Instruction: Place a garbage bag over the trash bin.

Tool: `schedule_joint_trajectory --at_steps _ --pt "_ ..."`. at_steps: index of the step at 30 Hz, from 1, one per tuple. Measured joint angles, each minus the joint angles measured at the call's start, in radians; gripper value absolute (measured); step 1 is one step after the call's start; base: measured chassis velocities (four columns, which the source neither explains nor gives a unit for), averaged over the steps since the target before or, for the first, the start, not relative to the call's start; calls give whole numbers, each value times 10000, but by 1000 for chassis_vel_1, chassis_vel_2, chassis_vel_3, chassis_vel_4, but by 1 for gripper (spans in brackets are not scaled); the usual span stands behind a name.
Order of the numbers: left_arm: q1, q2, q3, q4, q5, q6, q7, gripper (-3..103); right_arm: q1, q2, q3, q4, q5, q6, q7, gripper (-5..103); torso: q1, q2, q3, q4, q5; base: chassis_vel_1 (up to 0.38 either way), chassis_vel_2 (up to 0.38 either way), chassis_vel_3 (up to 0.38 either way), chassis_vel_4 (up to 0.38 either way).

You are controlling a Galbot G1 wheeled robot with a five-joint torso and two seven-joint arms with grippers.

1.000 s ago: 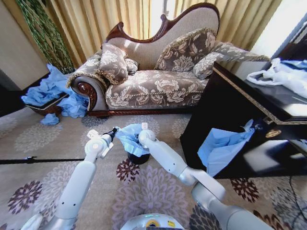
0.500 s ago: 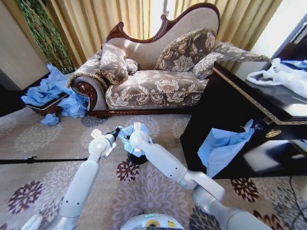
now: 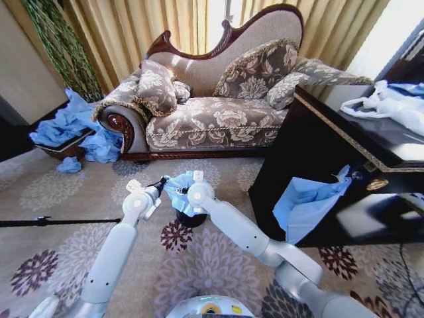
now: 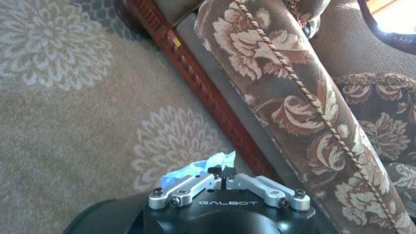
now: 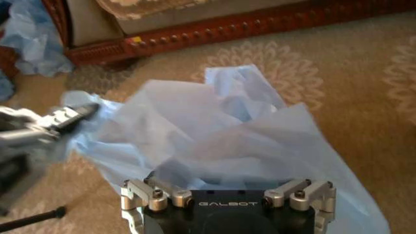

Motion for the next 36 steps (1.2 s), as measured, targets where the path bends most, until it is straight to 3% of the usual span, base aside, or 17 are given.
schedule_joint_trajectory --at_steps 8,16,19,21,28,31,33,35,36 --pt "-167 -62 134 115 33 4 22 0 -521 -439 234 239 46 74 69 100 0 0 0 -2 0 0 0 0 0" --pt "-170 -137 271 128 226 -3 64 0 -817 -186 826 -272 26 216 -184 102 0 0 0 0 0 0 0 0 0" --pt "-163 -156 300 89 279 -7 70 0 -867 2 1134 -629 -77 229 -389 92 0 0 0 0 -2 0 0 0 0" --pt "-163 -156 303 78 282 -8 70 0 -883 17 1163 -677 -112 231 -433 92 0 0 0 0 -2 0 0 0 0" --pt "-236 -193 348 56 334 -14 70 0 -1143 143 1428 -921 -288 332 -765 76 0 0 0 0 -1 0 0 0 0" --pt "-254 -246 415 74 461 -33 73 0 -1214 220 1568 -1115 -496 371 -950 60 0 0 0 -3 -2 0 0 0 0" --pt "-255 -257 426 74 488 -39 78 0 -1227 244 1596 -1196 -575 377 -1005 60 0 0 0 -3 -2 0 0 0 0" --pt "-259 -261 431 73 505 -45 82 0 -1255 299 1646 -1345 -783 396 -1127 49 0 0 0 -2 -2 0 0 0 0" --pt "-259 -261 431 73 505 -45 82 0 -1255 299 1646 -1345 -783 396 -1127 49 0 0 0 -2 -2 0 0 0 0"
